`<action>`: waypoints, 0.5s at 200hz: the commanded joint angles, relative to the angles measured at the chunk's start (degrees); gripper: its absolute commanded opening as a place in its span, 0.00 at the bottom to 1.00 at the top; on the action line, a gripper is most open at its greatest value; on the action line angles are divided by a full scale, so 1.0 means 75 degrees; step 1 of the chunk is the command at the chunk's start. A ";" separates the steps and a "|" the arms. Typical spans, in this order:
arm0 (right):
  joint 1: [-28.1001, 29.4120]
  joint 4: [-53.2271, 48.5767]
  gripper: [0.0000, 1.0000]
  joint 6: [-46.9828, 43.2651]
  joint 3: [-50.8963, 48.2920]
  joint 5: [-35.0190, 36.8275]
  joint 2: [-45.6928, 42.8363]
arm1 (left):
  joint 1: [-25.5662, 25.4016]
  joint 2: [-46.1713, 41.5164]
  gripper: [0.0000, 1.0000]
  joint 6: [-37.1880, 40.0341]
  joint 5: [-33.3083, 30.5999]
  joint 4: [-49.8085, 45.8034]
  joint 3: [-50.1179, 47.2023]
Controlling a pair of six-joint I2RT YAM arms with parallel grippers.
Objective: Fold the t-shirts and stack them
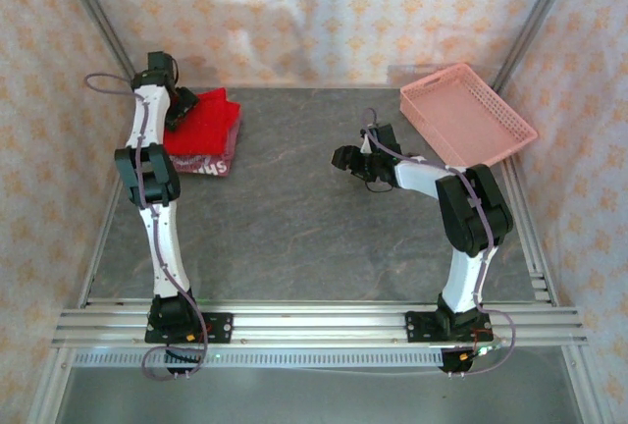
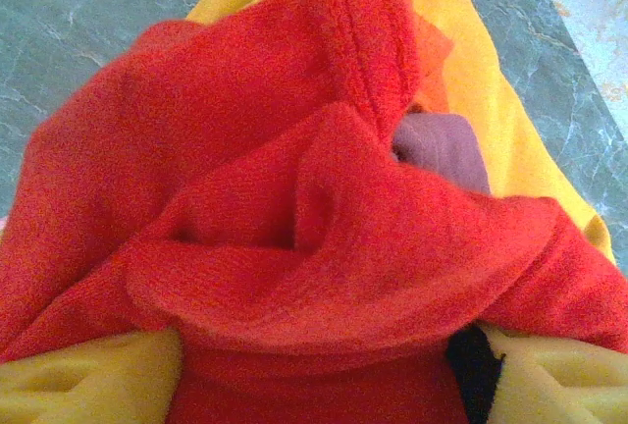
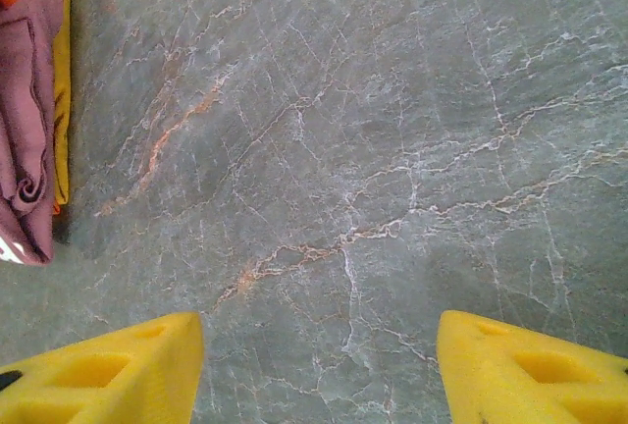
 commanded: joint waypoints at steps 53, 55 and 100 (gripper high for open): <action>-0.0097 0.0014 0.64 -0.0158 -0.0141 -0.0038 -0.0444 | -0.0287 -0.0834 0.88 0.0882 0.0136 -0.0626 -0.0169; -0.0097 0.0024 0.64 -0.0154 -0.0141 -0.0049 -0.0455 | -0.0294 -0.0885 0.89 0.0907 0.0125 -0.0636 -0.0151; -0.0108 -0.0096 0.65 -0.0422 -0.0333 0.0267 -0.0906 | -0.0494 -0.1965 1.00 0.1717 -0.0397 -0.0777 -0.0085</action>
